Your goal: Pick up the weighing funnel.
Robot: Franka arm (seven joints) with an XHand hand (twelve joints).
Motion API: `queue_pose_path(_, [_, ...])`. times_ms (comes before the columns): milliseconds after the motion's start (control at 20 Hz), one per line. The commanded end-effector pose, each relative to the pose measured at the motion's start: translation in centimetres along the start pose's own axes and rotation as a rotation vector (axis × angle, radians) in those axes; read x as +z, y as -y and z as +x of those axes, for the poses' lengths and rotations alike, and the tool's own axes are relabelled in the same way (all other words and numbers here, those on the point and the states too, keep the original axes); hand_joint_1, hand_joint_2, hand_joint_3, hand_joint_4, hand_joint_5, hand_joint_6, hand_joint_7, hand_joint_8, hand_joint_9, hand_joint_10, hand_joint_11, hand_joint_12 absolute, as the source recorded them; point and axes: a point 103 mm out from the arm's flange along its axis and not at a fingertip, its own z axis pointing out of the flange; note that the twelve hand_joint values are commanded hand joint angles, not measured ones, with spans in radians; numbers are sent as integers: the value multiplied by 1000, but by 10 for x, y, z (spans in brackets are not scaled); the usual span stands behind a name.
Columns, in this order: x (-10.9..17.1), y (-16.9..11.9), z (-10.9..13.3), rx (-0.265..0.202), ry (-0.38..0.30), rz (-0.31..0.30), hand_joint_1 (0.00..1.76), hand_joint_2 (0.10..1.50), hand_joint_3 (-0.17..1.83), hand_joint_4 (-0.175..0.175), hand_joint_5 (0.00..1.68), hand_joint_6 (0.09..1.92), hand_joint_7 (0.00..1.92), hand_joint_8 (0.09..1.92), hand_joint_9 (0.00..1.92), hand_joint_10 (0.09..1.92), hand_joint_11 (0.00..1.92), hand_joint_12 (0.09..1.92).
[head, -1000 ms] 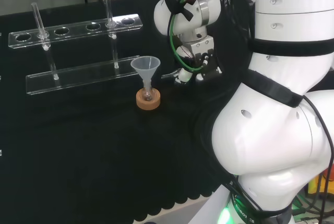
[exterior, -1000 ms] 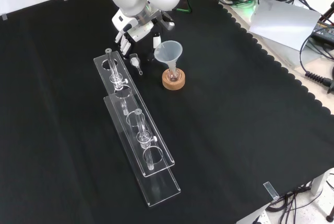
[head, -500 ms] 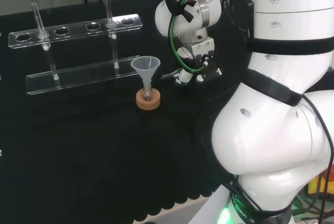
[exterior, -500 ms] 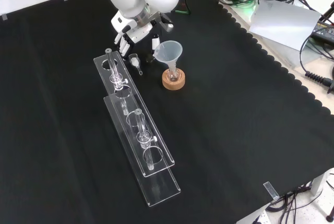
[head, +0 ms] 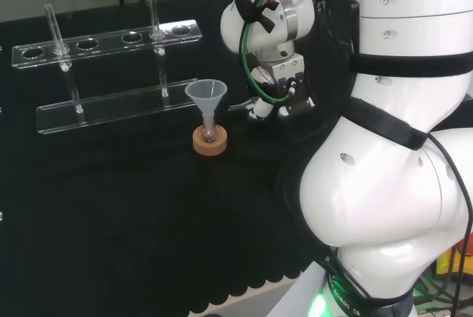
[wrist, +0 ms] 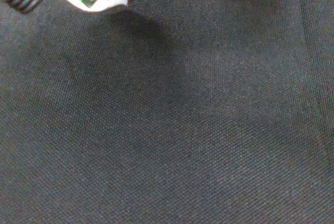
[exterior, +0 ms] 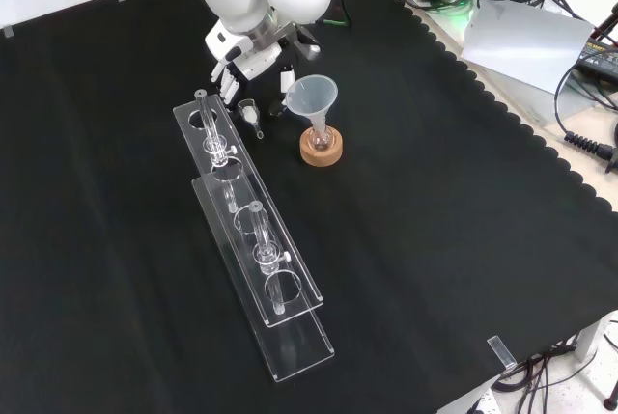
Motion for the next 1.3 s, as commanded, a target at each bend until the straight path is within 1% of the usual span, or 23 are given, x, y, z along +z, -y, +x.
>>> queue_pose_path(50, [-1, -1, -2, -5, -3, -1, 878, 606, 695, -58, 531, 710, 629, 794, 820, 588, 473, 1293])
queue_pose_path(300, [-1, -2, -3, -3, -8, 4, 878, 608, 695, -57, 537, 721, 632, 793, 823, 587, 474, 1292])
queue_pose_path(1000, [1, -3, 2, -9, 2, 11, 874, 615, 696, -54, 551, 748, 637, 792, 830, 584, 477, 1290])
queue_pose_path(1300, [2, -4, 3, -8, 10, 13, 879, 631, 700, -45, 625, 785, 662, 793, 843, 586, 483, 1289])
